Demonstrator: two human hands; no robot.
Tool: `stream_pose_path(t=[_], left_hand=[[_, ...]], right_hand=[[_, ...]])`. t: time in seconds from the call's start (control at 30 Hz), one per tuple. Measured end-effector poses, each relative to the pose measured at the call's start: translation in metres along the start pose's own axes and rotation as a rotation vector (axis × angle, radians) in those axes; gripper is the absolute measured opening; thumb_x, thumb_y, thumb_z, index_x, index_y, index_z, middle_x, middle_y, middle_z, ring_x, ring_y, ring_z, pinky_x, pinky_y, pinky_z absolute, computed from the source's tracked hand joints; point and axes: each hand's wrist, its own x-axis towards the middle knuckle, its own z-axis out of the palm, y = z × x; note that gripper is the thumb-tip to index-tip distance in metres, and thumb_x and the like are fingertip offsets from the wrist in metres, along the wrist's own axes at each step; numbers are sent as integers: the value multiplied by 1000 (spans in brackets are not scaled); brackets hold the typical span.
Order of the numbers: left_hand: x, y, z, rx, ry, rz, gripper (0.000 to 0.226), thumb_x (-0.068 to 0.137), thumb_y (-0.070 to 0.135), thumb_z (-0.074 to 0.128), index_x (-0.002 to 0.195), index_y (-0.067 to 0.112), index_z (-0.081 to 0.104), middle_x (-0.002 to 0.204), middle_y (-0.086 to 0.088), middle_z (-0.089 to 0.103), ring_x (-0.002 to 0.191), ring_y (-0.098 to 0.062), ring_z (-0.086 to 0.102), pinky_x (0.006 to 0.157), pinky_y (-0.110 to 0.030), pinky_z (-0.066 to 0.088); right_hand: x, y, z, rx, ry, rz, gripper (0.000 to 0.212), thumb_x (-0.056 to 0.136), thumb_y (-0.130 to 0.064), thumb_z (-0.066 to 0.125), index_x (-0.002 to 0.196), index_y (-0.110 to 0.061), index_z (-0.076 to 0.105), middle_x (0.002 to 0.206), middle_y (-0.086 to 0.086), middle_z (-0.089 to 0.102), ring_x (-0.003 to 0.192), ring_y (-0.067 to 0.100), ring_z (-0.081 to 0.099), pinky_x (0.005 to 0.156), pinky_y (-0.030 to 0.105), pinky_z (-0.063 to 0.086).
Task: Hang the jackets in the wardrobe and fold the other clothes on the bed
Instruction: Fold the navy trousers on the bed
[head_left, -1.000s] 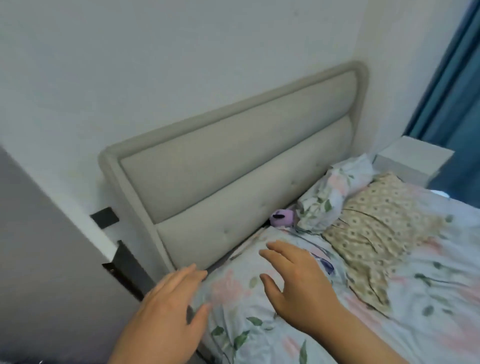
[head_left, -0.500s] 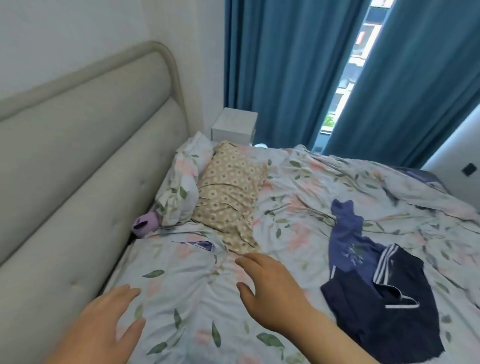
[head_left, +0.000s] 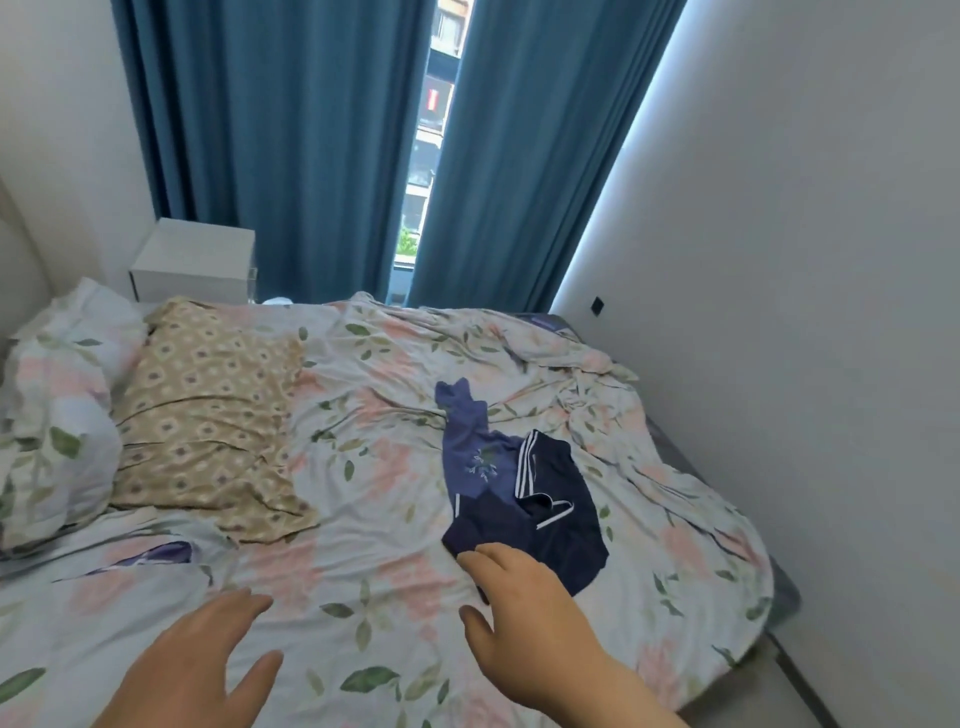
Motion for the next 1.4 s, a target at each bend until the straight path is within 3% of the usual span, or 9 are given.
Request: stream_pose_path(t=[0.1,0.37,0.57,0.93,1.4], left_hand=[[7,18,5,15,-26,46,53,93,57,51,141,43,35,147,22,36,130,2,43,104,-13,35],[30,78,28,108,-59,112,48,95,50,52,140,40,38,148,20,37,135,-5,38,108,-24,35],[57,159,82,175,-102,135,51,96,48,50,144,36,37,151,18,35,139,-4,32,111,-21,28],[104,285,189,203,-136,117,47,96,44,51,141,34,43,145,20,42,133,-3,39,106,-20,31],[144,288,219,187,-195,131,46,96,41,52,140,31,46,142,19,46,131,-5,43,105,-22,35]], right_hand=[[-9,15,-8,12,41,51,52,94,-42,45,144,-28,41,140,-11,44,128,14,43,105,32,38],[-31,85,-22,44,104,154,52,97,-42,45,147,-27,37,144,-12,41,132,12,39,110,28,34],[-40,183,-33,93,123,187,51,97,-41,47,147,-28,38,142,-15,42,130,9,41,107,24,35],[-43,359,-50,168,35,252,52,99,-39,46,149,-28,34,145,-12,41,131,12,41,106,27,37],[-43,393,-51,178,-43,338,54,99,-40,44,151,-31,29,151,-12,35,135,12,38,108,27,35]])
